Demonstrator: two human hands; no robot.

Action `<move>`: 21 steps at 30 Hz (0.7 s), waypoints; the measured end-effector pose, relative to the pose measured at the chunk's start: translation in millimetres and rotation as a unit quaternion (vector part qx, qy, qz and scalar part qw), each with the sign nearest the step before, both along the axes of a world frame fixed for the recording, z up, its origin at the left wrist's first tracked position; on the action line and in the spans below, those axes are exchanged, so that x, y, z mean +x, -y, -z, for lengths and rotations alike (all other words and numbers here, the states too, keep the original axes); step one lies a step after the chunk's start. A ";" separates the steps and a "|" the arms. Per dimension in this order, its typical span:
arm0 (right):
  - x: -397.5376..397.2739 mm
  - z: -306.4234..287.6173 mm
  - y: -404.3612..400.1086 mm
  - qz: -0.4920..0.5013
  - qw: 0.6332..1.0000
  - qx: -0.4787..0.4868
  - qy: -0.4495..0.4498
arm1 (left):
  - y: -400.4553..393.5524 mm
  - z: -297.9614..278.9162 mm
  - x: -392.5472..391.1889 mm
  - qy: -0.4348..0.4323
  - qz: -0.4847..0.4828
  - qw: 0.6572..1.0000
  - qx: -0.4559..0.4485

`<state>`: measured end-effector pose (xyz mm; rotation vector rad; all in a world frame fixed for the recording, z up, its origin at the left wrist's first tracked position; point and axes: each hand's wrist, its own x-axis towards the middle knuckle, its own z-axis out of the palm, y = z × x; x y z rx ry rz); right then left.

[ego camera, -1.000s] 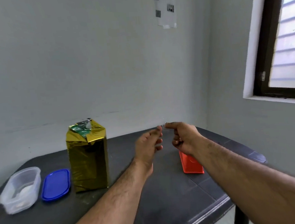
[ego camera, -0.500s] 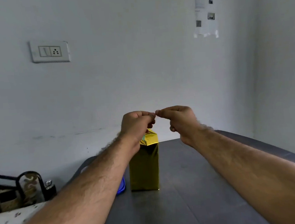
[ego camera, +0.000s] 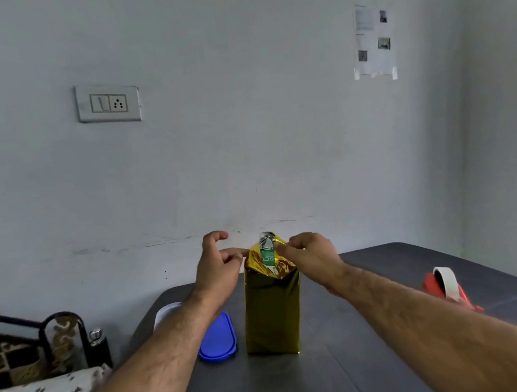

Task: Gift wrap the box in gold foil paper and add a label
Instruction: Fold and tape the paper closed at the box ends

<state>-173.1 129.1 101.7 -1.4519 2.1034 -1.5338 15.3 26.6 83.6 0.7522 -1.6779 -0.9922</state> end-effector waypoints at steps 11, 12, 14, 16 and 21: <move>32.3 -53.0 46.9 0.033 0.980 0.049 0.191 | -5.4 18.2 -12.5 0.041 -0.001 0.997 -0.069; 31.3 -54.0 48.2 0.031 0.976 0.031 0.212 | -5.5 19.2 -11.2 0.046 -0.011 0.997 -0.068; 28.7 -51.8 47.9 0.019 0.973 0.016 0.231 | -3.6 21.8 -6.3 0.042 -0.028 0.996 -0.076; 25.7 -46.6 47.2 0.014 0.971 0.014 0.238 | 0.4 20.9 -1.5 0.011 -0.035 0.994 -0.099; 20.5 -33.2 43.9 -0.022 0.946 -0.025 0.322 | 4.1 13.2 -11.8 0.007 0.032 0.994 -0.109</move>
